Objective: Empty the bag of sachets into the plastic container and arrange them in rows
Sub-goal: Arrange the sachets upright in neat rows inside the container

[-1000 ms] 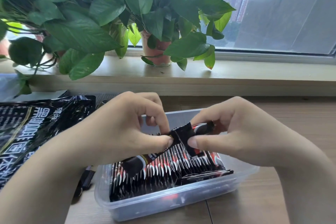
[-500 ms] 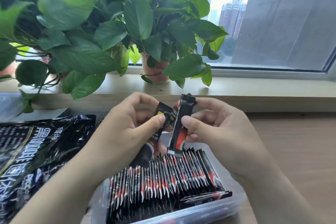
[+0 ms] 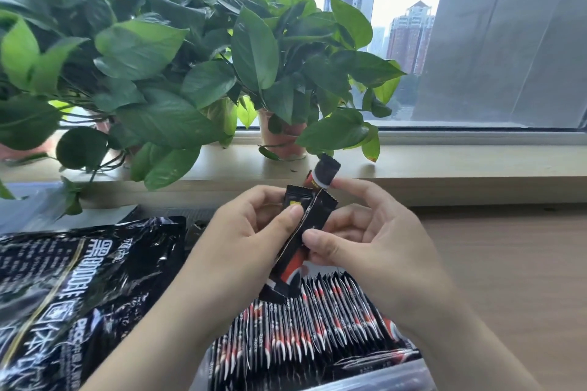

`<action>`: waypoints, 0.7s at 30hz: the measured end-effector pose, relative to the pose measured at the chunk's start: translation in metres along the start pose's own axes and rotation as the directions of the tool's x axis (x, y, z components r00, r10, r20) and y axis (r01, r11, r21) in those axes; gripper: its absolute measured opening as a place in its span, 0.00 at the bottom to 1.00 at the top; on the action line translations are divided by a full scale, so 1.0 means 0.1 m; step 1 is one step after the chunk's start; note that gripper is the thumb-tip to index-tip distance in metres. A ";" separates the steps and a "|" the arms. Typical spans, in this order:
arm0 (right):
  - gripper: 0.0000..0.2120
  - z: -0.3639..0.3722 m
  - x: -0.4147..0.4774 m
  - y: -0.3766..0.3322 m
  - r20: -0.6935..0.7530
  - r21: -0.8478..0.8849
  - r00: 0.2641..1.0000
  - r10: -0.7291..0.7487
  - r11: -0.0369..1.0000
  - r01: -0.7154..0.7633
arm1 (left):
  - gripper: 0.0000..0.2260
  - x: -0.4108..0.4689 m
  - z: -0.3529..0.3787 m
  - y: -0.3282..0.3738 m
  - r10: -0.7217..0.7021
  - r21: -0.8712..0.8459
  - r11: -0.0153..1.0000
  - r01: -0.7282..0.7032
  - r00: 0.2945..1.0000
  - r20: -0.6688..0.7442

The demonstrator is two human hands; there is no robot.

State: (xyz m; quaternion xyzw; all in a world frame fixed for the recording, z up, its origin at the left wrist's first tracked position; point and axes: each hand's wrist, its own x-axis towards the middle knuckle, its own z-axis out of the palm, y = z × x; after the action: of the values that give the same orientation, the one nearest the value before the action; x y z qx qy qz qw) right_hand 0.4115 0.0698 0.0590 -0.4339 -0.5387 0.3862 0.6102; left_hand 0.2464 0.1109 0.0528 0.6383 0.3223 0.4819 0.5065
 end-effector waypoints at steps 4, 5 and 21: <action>0.40 0.00 0.00 0.04 -0.018 -0.113 0.997 -0.076 0.991 0.073 | 0.04 -0.03 0.02 0.00 -0.110 0.040 0.993 0.108 0.992 0.069; 0.40 0.00 -0.01 0.04 0.004 -0.199 0.994 -0.109 0.974 0.108 | 0.05 -0.04 0.03 -0.01 -0.146 0.051 0.989 0.142 0.985 0.089; 0.52 -0.09 -0.05 -0.04 0.288 -0.556 0.932 -0.219 0.754 0.349 | 0.15 -0.05 0.05 -0.04 -0.114 0.315 0.948 0.053 0.977 0.179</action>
State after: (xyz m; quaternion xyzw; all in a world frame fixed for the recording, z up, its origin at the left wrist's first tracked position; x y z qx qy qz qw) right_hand 0.4201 0.0624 0.0610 -0.4743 -0.7525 0.1413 0.4344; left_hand 0.2496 0.1060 0.0472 0.7393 0.3690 0.3389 0.4499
